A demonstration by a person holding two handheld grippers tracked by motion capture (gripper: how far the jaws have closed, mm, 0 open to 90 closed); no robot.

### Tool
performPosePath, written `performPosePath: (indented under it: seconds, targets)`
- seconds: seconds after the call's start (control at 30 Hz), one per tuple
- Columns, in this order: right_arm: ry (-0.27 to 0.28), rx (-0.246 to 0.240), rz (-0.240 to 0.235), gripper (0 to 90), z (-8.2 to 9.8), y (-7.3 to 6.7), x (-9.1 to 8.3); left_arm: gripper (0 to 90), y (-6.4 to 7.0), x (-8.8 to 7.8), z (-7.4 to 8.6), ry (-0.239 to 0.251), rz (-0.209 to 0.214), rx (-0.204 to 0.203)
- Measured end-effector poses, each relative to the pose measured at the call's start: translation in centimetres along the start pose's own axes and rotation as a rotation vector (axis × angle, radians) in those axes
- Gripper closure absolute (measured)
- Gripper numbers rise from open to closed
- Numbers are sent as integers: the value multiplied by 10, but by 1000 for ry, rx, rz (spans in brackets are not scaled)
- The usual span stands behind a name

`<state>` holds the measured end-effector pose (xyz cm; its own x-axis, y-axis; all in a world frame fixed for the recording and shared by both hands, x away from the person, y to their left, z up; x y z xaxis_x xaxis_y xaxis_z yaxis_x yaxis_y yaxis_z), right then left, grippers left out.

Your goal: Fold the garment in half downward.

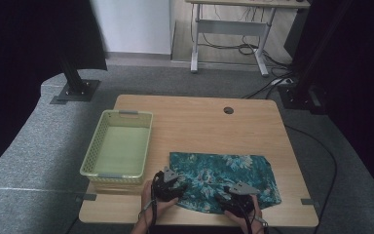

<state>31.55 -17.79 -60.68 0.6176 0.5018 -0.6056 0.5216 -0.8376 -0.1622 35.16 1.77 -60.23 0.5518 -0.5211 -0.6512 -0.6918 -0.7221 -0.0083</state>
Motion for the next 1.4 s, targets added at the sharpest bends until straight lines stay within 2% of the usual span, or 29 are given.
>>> performPosePath:
  seconds: [0.17, 0.33, 0.57, 0.9, 1.0, 1.07, 1.2, 1.4]
  targets:
    - [-5, -6, 21, 450, 1, 5, -3, 492, 6, 3, -3, 8, 12, 1]
    - [-16, 1, 27, 449, 3, 11, -8, 489, 15, 9, -7, 10, 16, 22]
    - [-27, 23, 30, 448, 7, 25, -18, 484, 27, 15, -12, 20, 53, 34]
    - [-33, 5, 38, 431, 7, 26, -19, 422, 28, 13, -12, 16, 89, 21]
    - [-3, 1, 62, 424, 4, 25, -20, 437, 30, 9, -13, 1, 85, 25]
    - [18, -3, 63, 426, 2, 22, -22, 439, 30, 3, -18, 36, 87, 18]
    - [56, -20, 47, 426, -4, 14, -29, 440, 27, -13, -27, 86, 91, 16]
    - [76, -54, -2, 417, -6, -1, -34, 427, 14, -29, -27, 93, 58, 23]
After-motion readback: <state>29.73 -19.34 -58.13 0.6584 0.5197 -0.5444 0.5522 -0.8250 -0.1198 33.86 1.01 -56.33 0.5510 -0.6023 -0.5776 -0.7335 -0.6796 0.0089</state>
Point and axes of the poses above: each handheld gripper's, and its own axes: x roughly forward along the jaws, z roughly out of its underside, y roughly to its right, the point moved 8 cm from there along x, roughly forward along the jaws, and after that the axes turned 8 degrees about x, right-handed, at the moved point
